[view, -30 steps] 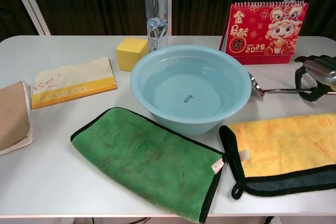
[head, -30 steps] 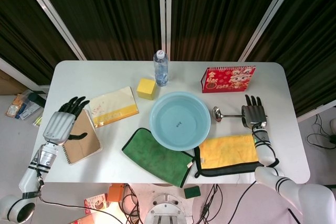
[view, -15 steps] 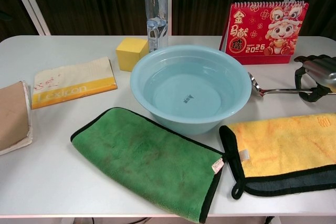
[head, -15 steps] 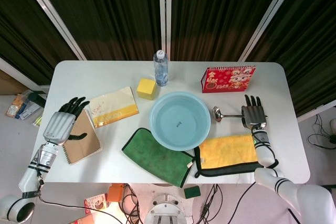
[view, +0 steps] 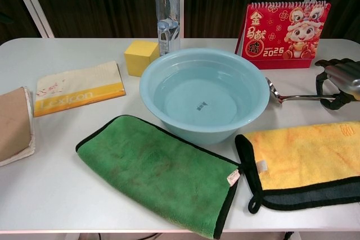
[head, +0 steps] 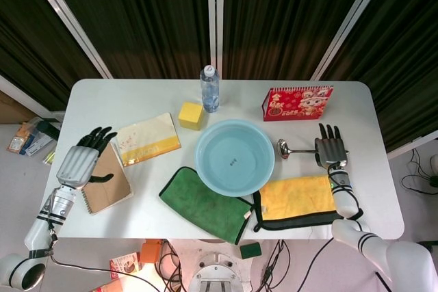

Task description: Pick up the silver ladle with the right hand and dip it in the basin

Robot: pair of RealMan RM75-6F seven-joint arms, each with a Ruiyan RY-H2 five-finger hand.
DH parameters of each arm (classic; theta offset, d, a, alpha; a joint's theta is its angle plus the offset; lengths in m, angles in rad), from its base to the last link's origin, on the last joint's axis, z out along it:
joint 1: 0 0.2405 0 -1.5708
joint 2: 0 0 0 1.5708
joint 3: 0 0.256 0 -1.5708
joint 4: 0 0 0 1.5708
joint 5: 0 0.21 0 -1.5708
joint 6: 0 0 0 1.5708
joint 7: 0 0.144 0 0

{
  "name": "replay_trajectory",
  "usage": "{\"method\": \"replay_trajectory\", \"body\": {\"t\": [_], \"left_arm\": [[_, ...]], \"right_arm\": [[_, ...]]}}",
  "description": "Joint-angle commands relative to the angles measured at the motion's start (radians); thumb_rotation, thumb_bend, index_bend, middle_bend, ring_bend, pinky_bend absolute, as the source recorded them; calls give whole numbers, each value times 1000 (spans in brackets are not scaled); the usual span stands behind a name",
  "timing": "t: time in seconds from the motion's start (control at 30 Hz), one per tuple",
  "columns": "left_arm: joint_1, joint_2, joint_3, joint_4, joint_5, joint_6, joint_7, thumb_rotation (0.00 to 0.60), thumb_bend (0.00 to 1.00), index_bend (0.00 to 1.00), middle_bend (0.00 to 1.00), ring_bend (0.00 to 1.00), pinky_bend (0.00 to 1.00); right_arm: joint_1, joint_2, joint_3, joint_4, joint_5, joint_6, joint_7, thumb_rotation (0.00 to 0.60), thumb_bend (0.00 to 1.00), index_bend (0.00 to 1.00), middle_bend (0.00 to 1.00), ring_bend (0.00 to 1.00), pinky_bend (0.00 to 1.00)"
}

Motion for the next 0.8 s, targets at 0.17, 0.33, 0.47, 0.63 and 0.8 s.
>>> {"method": "replay_trajectory", "body": {"t": [0.17,0.33,0.47,0.63,0.8], "left_arm": [[-1,1,0,-1,-1,-3,1,600,99,121,54,35,189],[-2,0,-1,1,-3,-4,-1,600,99,122,54,35,189],[-1,0,0,2,-3,-3,-2,600,99,123,54,35,189],[0,0,0,5,-4,-2,-7,600,98,122,54,35,189],[-1,-1,1,6,0,-1,-10,600,99,123,54,35,189]], "right_arm": [[-1,-3,1,7,-4,-1,2,600,431,433,1,0,0],[-3,-16,3,23,-6,7,3,600,430,515,13,0,0],[-6,-27,8,34,-13,25,19,600,438,614,43,0,0],[-13,-30,14,42,-37,67,83,600,462,724,101,0,0],[-23,-24,13,47,-69,111,154,600,478,809,169,0,0]]}}
